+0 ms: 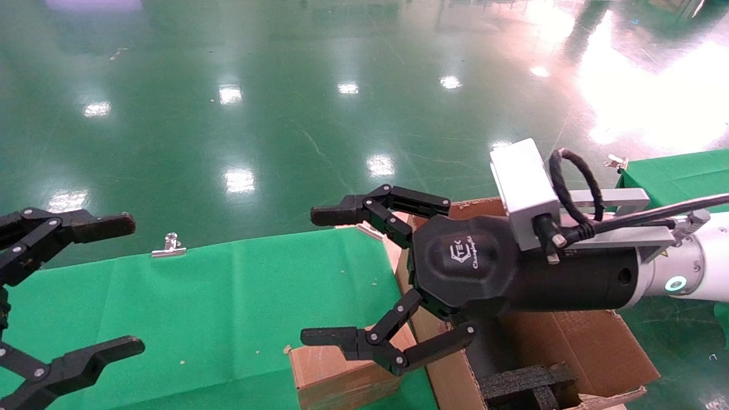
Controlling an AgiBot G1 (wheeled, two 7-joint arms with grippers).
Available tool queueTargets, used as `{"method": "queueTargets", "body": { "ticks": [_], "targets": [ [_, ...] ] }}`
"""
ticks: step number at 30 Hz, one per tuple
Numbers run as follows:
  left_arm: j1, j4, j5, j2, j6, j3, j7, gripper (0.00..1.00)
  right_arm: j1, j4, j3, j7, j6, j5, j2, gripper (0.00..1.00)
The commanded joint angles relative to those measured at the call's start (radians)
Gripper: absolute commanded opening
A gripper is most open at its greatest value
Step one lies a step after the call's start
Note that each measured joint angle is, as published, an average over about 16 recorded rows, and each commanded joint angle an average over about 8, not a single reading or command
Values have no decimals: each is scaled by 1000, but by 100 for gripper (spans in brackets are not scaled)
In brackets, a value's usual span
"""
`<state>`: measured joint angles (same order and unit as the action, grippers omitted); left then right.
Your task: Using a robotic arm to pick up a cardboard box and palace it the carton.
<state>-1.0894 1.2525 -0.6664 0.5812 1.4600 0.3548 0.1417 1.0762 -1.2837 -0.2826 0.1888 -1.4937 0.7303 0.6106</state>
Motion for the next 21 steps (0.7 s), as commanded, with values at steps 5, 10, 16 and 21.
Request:
{"method": "queueTargets", "body": {
  "ticks": [5,10,16,21],
  "targets": [
    [0,0,0,0,0,0,0,100,0,0,0,0,0,0,0,100],
    [0,0,0,0,0,0,0,100,0,0,0,0,0,0,0,100],
    [0,0,0,0,0,0,0,63,0,0,0,0,0,0,0,100],
    [0,0,0,0,0,0,0,4,0,0,0,0,0,0,0,100]
  ]
}}
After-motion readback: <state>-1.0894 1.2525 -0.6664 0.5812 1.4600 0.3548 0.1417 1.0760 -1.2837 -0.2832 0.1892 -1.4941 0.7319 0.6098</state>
